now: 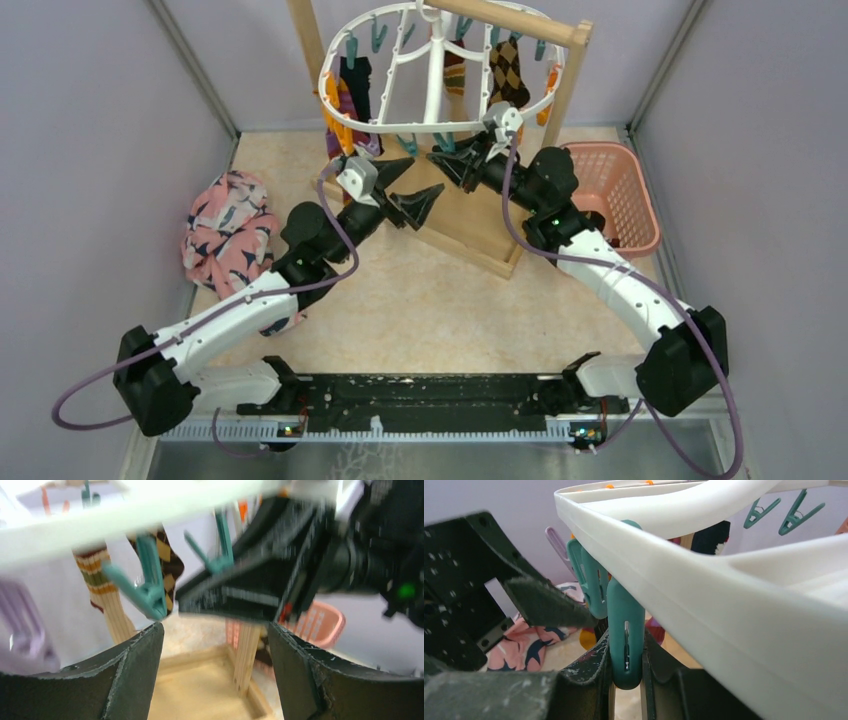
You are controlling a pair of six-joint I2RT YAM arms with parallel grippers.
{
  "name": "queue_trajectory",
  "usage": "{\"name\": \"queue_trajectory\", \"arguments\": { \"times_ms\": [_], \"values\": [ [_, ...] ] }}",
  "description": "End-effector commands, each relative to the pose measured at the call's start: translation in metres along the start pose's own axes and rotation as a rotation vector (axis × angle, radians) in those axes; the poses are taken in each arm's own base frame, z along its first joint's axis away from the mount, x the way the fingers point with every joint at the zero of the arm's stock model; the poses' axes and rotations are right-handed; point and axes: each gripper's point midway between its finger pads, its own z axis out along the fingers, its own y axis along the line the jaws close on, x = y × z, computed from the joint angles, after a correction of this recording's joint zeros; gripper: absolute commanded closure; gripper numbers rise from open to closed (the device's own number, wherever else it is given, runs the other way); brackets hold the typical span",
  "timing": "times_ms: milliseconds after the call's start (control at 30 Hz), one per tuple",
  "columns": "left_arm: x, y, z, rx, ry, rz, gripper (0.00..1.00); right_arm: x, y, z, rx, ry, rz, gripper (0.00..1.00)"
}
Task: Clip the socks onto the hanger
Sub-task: Open the clamp at the hanger.
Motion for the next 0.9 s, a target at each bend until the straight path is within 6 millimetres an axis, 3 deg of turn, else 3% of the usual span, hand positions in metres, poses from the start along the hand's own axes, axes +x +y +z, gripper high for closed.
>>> {"name": "queue_trajectory", "arguments": {
  "times_ms": [0,133,267,567,867],
  "values": [
    [-0.058,0.005,0.028,-0.059,-0.135,-0.137,0.19,-0.021,0.006,-0.004,0.006,-0.009,-0.109,1.0],
    [-0.078,0.022,0.037,-0.159,-0.193,-0.188,0.17,-0.02,0.003,-0.006,0.026,0.001,-0.123,1.0],
    [-0.084,0.036,0.04,-0.236,-0.219,-0.193,0.14,-0.02,0.003,-0.006,0.02,0.003,-0.142,1.0],
    [-0.071,0.03,0.056,-0.211,-0.211,-0.275,0.11,-0.032,0.008,-0.006,-0.001,-0.02,-0.15,1.0],
    [-0.068,0.023,0.071,-0.177,-0.222,-0.347,0.12,-0.025,0.007,-0.009,0.009,0.0,-0.151,1.0]
  ]
}}
